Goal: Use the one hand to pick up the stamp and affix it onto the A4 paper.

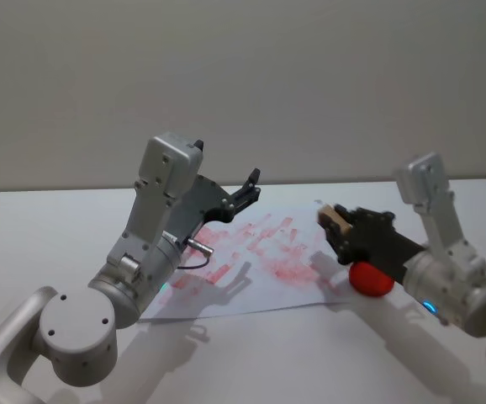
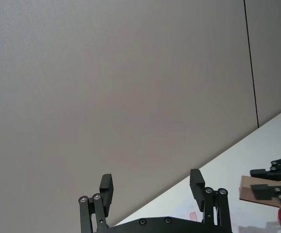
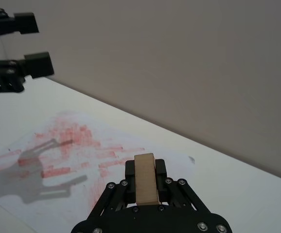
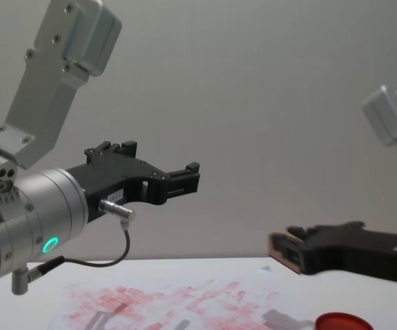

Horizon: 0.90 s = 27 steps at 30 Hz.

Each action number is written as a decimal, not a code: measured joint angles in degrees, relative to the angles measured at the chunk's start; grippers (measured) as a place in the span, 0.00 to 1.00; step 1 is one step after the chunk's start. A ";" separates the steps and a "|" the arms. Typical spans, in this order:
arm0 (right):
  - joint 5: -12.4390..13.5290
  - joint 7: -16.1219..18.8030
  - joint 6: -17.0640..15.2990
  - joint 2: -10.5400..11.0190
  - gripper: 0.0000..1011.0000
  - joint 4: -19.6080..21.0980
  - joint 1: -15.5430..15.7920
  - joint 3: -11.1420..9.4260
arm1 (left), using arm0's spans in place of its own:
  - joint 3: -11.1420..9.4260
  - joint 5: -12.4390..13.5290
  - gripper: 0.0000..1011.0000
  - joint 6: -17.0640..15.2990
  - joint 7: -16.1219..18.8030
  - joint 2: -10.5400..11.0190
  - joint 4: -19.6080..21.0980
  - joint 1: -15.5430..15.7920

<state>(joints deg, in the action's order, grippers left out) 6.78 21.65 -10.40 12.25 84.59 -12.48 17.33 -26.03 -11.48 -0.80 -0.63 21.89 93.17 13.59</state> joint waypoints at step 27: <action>1.35 6.66 -4.26 -5.24 0.23 -12.57 -7.74 2.69 | 0.00 0.00 0.99 0.00 0.00 0.00 0.00 0.00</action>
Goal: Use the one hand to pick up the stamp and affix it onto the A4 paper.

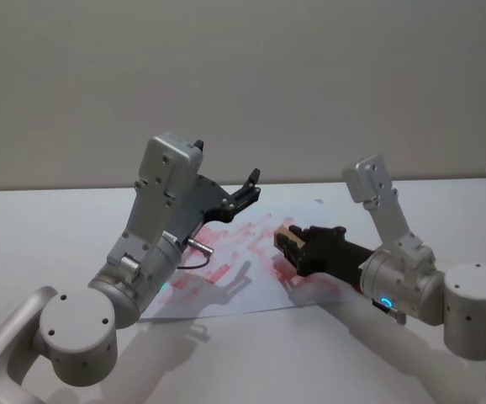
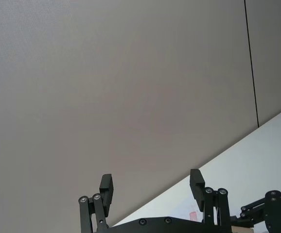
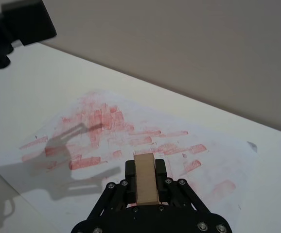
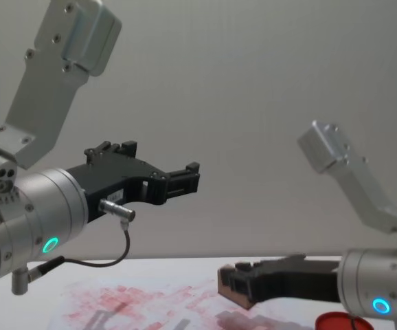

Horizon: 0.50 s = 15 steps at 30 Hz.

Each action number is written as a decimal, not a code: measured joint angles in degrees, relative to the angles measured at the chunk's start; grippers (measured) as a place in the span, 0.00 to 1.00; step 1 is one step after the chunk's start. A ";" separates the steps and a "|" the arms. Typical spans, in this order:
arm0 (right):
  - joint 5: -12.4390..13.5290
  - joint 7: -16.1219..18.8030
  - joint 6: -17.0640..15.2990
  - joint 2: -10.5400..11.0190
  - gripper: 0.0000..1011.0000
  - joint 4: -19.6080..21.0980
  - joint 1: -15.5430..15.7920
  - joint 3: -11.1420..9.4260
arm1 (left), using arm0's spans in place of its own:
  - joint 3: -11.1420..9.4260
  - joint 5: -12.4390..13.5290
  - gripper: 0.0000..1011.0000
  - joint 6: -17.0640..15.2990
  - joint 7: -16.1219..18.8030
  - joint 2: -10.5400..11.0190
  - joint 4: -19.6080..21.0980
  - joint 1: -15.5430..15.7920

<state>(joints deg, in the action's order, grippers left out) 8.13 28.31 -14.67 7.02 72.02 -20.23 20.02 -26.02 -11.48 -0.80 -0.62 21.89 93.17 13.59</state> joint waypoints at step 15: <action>-2.23 0.88 -3.39 -0.87 0.23 -3.68 -1.72 1.05 | 0.00 0.00 0.99 0.00 0.00 0.00 0.00 0.00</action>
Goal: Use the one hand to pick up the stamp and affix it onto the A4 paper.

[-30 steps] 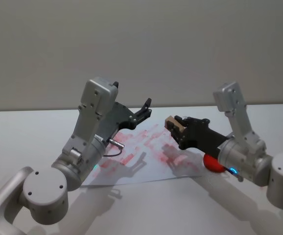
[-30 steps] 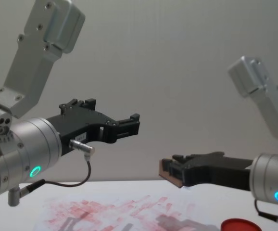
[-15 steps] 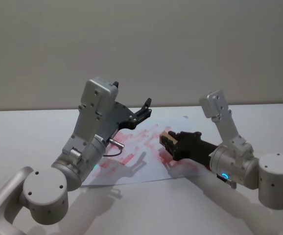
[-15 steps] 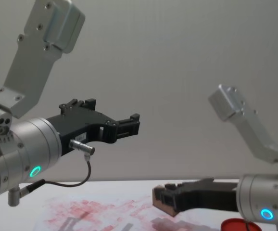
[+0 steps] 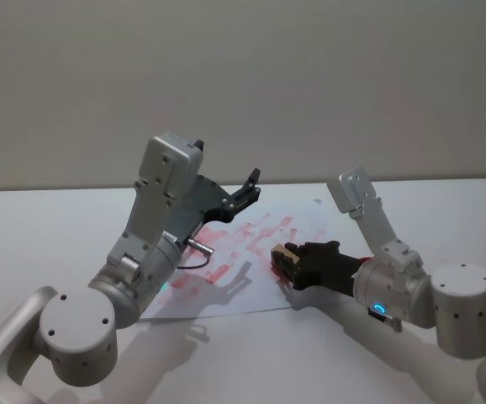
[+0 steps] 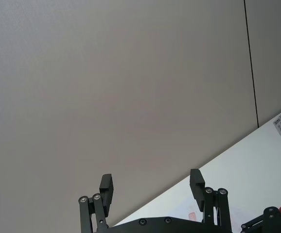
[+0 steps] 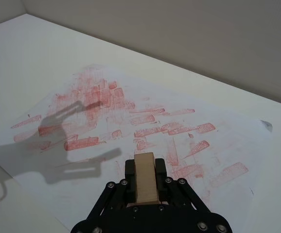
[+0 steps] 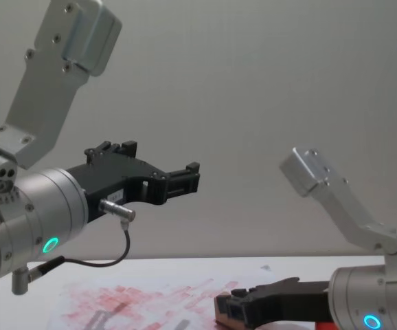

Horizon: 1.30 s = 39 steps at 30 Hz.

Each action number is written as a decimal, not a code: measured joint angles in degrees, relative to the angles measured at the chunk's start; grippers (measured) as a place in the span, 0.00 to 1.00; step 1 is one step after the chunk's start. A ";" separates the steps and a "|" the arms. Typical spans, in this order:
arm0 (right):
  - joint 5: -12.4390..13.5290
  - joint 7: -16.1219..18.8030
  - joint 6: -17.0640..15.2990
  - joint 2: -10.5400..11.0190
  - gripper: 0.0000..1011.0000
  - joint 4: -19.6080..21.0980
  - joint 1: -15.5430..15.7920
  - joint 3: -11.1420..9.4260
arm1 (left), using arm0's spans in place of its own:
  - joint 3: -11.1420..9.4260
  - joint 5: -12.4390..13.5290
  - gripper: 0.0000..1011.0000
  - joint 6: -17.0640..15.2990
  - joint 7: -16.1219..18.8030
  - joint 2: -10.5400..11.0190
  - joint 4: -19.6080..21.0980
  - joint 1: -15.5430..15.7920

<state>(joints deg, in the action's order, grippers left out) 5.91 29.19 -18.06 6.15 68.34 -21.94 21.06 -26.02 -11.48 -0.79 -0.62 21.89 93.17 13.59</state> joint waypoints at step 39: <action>4.10 -4.81 7.44 3.15 0.23 10.72 3.84 -1.52 | 0.00 0.00 0.99 0.00 0.00 0.00 0.00 0.00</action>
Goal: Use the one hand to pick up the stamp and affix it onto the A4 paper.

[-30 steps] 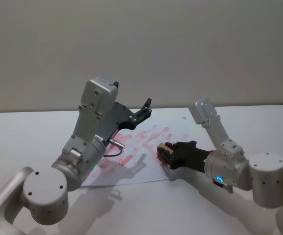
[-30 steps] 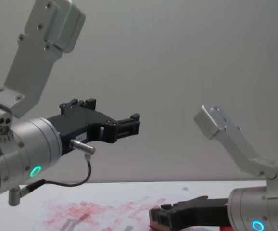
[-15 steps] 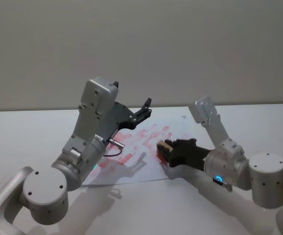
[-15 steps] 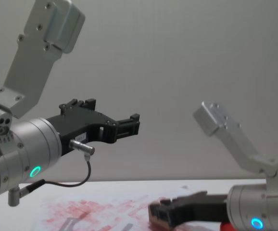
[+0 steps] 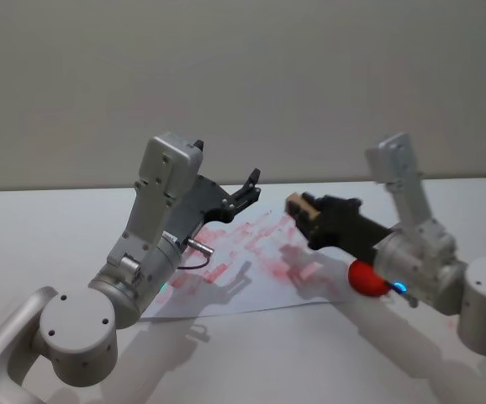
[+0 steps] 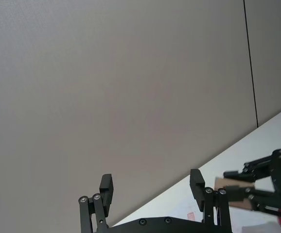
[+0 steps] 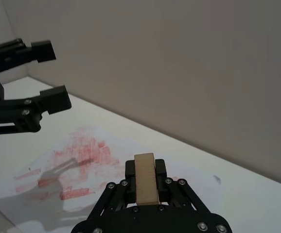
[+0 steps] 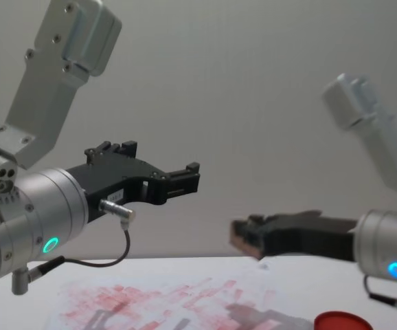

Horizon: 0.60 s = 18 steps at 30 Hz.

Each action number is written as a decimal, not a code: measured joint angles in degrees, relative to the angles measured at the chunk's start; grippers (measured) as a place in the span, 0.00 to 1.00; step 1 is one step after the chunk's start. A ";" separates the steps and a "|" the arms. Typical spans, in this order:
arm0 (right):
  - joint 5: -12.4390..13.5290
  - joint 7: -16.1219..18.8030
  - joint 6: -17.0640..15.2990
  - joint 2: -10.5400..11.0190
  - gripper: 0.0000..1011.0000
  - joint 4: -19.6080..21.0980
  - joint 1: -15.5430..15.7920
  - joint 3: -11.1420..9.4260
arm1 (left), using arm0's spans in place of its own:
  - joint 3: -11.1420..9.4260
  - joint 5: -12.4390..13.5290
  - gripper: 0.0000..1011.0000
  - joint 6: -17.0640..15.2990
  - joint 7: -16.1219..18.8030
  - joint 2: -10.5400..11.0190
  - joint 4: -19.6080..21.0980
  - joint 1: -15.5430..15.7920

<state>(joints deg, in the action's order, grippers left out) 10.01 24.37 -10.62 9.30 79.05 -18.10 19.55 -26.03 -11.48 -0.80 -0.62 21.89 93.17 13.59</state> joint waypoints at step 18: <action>6.39 -7.19 -3.29 8.26 0.23 13.46 9.83 -3.99 | 0.00 0.00 0.99 0.00 0.00 0.00 0.00 0.00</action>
<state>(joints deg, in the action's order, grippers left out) 16.40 17.19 -13.92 17.57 92.51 -8.27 15.56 -26.02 -11.48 -0.80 -0.62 21.89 93.17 13.59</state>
